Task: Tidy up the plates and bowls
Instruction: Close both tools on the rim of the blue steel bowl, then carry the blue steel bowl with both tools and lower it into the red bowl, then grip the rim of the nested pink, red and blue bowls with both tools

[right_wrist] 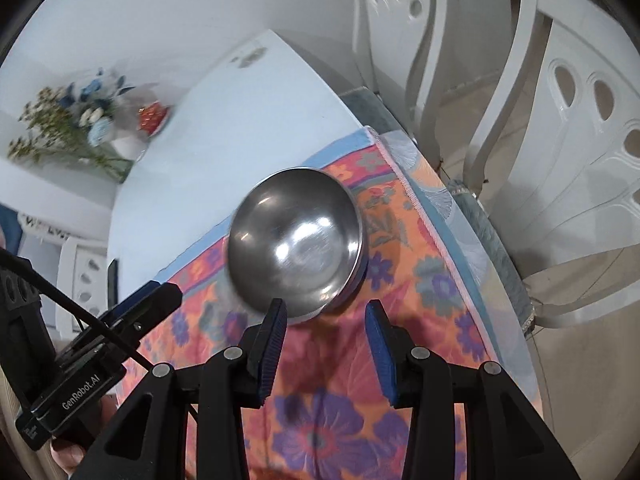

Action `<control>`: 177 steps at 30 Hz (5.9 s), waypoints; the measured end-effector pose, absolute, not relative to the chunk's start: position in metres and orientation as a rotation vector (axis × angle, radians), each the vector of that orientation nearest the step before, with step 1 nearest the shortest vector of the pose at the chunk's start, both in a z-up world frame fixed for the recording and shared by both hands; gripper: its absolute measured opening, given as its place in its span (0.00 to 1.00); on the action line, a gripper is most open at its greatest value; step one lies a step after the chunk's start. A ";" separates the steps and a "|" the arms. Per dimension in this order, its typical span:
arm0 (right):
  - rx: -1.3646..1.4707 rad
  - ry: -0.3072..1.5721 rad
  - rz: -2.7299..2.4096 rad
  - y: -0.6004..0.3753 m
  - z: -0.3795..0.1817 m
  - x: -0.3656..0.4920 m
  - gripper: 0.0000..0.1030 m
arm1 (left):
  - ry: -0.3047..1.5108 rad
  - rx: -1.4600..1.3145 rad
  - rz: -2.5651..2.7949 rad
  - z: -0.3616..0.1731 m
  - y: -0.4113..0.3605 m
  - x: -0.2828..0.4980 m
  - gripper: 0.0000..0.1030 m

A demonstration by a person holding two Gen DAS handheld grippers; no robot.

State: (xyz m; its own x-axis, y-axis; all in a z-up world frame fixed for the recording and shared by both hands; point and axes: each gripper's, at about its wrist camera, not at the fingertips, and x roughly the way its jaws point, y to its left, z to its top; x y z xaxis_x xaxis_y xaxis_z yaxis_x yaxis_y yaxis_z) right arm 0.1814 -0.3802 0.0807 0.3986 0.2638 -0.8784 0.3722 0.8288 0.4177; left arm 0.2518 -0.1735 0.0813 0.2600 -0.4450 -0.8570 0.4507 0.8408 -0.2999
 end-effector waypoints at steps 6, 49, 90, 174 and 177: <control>0.636 1.206 -0.082 -0.386 0.055 0.202 0.38 | 1.196 0.002 -0.645 0.054 -0.193 0.266 0.46; 0.383 1.188 0.095 -0.262 0.165 0.053 0.26 | 1.017 -0.042 -0.531 0.166 -0.094 0.081 0.22; 0.287 1.375 0.200 -0.242 0.114 -0.050 0.26 | 1.090 -0.122 -0.307 0.116 -0.039 -0.016 0.33; 0.088 1.162 0.186 -0.238 0.153 -0.054 0.47 | 0.972 -0.141 -0.233 0.156 -0.043 -0.042 0.49; 0.088 1.162 0.188 -0.239 0.153 -0.053 0.47 | 0.969 -0.133 -0.221 0.156 -0.043 -0.041 0.49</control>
